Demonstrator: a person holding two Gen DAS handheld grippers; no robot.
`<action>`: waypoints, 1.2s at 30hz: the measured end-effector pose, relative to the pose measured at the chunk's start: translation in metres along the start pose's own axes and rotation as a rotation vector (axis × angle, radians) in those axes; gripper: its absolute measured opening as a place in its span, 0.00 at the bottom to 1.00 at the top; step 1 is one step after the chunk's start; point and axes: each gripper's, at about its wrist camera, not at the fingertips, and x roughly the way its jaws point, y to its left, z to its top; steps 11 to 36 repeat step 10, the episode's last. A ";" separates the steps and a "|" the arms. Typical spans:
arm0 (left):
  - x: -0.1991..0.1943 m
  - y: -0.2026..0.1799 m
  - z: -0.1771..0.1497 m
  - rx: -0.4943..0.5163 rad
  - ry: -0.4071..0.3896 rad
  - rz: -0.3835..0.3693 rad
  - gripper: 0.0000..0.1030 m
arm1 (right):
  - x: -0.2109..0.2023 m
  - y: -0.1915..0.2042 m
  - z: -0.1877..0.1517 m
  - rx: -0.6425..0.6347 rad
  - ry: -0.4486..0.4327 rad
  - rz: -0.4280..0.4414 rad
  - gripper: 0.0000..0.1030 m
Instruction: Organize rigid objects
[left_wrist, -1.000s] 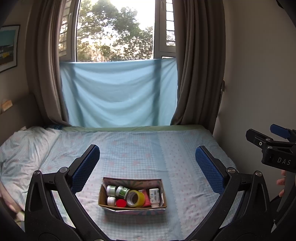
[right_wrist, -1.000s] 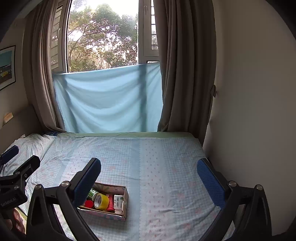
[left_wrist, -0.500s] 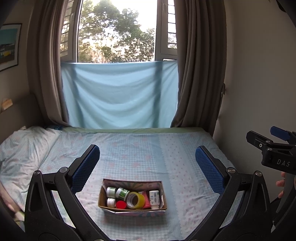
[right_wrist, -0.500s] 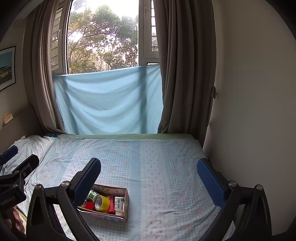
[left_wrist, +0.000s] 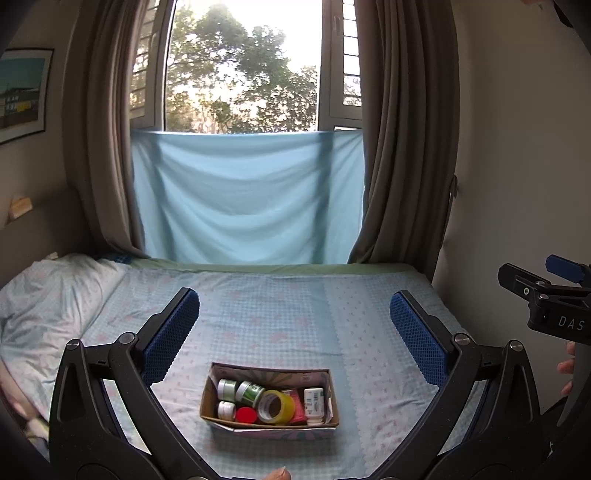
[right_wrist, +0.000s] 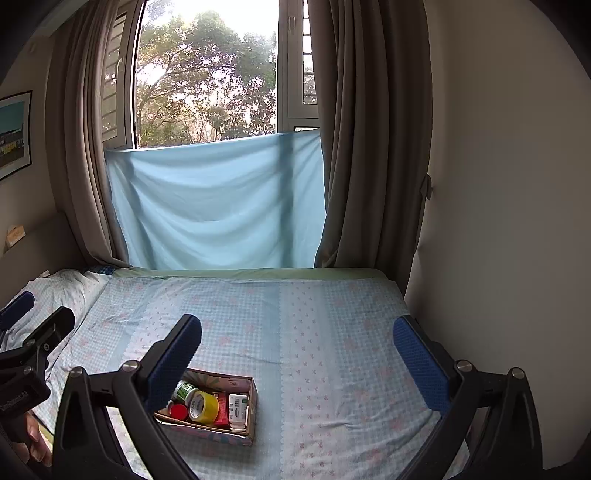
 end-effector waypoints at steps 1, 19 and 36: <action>0.000 0.000 0.000 0.003 -0.005 0.007 1.00 | 0.000 0.000 0.000 0.001 0.000 -0.001 1.00; 0.005 0.004 -0.001 -0.009 -0.003 0.038 1.00 | 0.003 0.000 -0.001 0.013 0.007 -0.004 1.00; 0.005 0.004 -0.001 -0.009 -0.003 0.038 1.00 | 0.003 0.000 -0.001 0.013 0.007 -0.004 1.00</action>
